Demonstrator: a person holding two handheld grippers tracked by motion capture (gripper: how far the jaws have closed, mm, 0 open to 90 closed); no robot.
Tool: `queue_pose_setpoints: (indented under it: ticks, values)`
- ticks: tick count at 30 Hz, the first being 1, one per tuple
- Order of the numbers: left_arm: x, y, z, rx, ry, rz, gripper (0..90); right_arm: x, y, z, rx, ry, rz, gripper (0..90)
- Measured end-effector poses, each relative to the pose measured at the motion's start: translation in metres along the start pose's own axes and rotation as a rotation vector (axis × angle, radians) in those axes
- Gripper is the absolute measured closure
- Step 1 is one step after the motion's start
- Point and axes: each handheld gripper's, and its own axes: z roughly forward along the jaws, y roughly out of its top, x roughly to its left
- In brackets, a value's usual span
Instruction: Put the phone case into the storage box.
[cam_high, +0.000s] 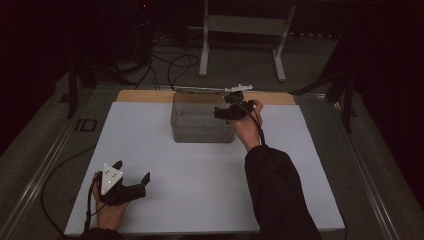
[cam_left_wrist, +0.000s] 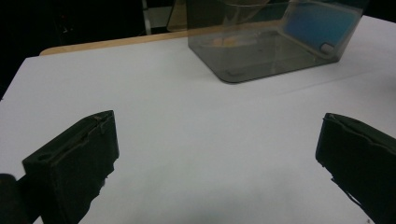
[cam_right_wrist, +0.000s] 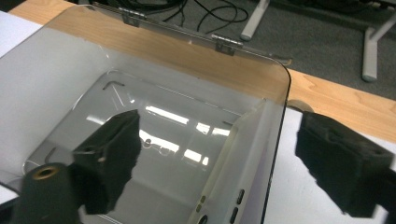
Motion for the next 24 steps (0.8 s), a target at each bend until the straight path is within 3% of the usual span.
queue_pose_setpoints:
  ticks: [7,13,15,19,24]
  values:
    - [0.000,0.000,0.000,0.000,0.001,0.000,0.4,-0.007,-0.006,-0.008,-0.036,0.045,0.012,13.8]
    - [0.000,0.000,0.000,-0.001,0.002,-0.002,0.4,-0.013,-0.009,-0.014,-0.044,0.063,-0.022,14.1]
    - [0.000,0.000,0.000,0.001,0.003,-0.001,0.4,-0.015,-0.013,-0.019,-0.056,0.075,0.001,12.4]
    - [0.000,0.000,0.000,0.002,0.003,-0.001,0.4,-0.015,-0.018,-0.025,-0.076,0.034,-0.003,10.1]
    - [0.000,0.000,0.000,0.002,0.003,0.000,0.4,-0.018,-0.025,-0.035,-0.102,0.035,-0.003,9.6]
